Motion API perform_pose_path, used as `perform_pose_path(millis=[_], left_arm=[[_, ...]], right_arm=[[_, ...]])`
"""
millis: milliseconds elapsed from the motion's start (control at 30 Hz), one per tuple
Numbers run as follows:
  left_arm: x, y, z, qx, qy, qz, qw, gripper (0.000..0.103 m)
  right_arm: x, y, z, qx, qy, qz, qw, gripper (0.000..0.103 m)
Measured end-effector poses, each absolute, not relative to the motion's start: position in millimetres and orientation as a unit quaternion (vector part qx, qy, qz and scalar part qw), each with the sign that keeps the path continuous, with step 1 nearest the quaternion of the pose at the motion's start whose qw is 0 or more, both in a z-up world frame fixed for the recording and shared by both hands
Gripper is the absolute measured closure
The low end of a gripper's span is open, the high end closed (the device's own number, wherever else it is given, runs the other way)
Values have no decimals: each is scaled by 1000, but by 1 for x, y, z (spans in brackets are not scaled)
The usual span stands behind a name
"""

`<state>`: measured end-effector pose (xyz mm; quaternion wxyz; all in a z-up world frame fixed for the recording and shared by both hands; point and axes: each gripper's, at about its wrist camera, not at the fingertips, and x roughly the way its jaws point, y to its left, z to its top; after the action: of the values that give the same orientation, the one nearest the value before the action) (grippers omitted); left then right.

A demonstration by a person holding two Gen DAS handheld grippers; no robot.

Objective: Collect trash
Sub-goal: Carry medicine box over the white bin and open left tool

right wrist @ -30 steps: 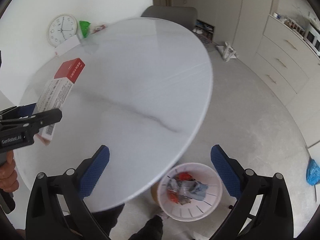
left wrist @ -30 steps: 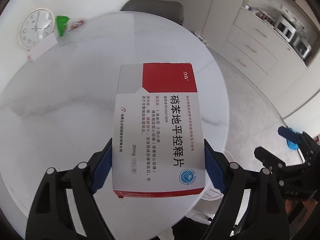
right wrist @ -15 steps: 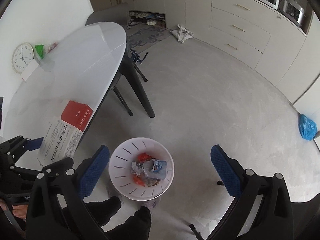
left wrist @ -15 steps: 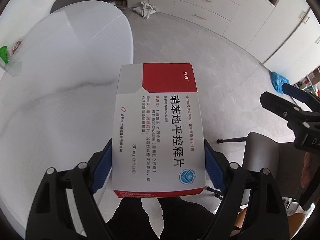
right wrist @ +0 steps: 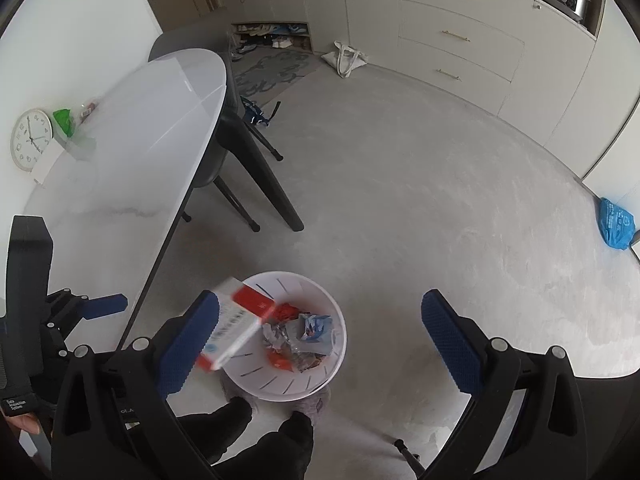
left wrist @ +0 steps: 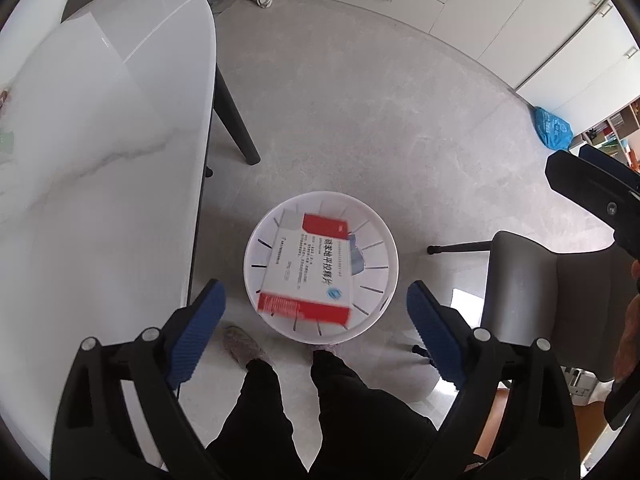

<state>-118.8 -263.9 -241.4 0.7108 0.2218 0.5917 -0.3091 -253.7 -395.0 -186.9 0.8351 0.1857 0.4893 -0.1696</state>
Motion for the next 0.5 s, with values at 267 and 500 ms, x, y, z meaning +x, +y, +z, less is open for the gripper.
perform_pose_path(millis=[267, 500], left_arm=[[-113, -255, -215, 213, 568, -300, 736, 12], [-84, -195, -126, 154, 486, -224, 830, 10]], right_arm=[[-251, -391, -184, 183, 488, -169, 837, 3], [-216, -353, -140, 136, 454, -131, 871, 3]])
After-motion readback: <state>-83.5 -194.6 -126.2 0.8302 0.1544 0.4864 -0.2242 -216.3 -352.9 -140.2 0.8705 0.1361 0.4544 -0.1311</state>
